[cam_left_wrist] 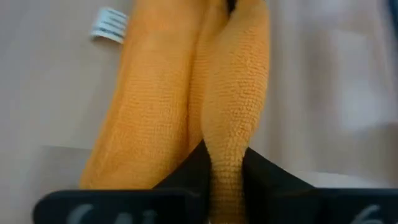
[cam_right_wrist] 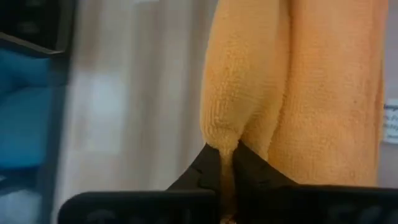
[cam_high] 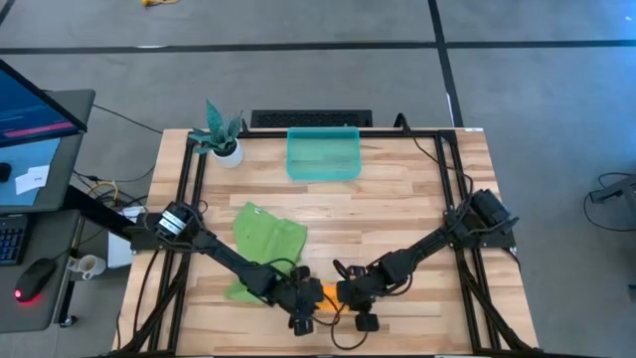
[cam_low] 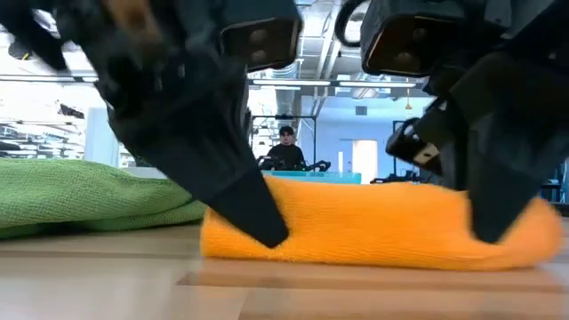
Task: Roll microfiber towels into tight, uniform cylinder then place into a basket
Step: Roll the orange microfiber cloth
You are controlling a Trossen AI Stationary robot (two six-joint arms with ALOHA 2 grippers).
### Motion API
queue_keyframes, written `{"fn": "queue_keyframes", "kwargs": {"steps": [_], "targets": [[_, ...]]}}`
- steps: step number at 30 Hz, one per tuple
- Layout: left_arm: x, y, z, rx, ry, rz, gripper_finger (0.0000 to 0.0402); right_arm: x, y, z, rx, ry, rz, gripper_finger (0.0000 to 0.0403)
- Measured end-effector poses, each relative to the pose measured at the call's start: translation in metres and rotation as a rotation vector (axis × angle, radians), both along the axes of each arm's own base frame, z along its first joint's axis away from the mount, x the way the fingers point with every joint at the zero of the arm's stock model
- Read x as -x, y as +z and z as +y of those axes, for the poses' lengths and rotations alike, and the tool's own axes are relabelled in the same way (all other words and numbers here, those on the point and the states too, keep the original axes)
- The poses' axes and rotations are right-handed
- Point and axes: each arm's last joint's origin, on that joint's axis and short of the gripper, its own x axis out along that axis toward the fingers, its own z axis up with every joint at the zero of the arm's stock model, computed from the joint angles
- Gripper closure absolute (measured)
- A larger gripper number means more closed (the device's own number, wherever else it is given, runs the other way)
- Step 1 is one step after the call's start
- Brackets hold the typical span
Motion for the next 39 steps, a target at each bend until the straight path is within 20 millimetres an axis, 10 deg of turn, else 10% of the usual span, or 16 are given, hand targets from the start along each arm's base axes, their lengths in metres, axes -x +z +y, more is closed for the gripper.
{"fn": "queue_keyframes", "kwargs": {"steps": [10,39], "targets": [[-0.013,0.005,0.01,0.361,0.014,0.152,0.0374,-0.013,0.003,-0.013,-0.298,0.051,0.129,0.0375],[-0.016,0.007,0.008,0.52,0.134,0.183,0.0364,-0.028,0.005,-0.047,-0.47,-0.257,0.348,0.0373]]}}
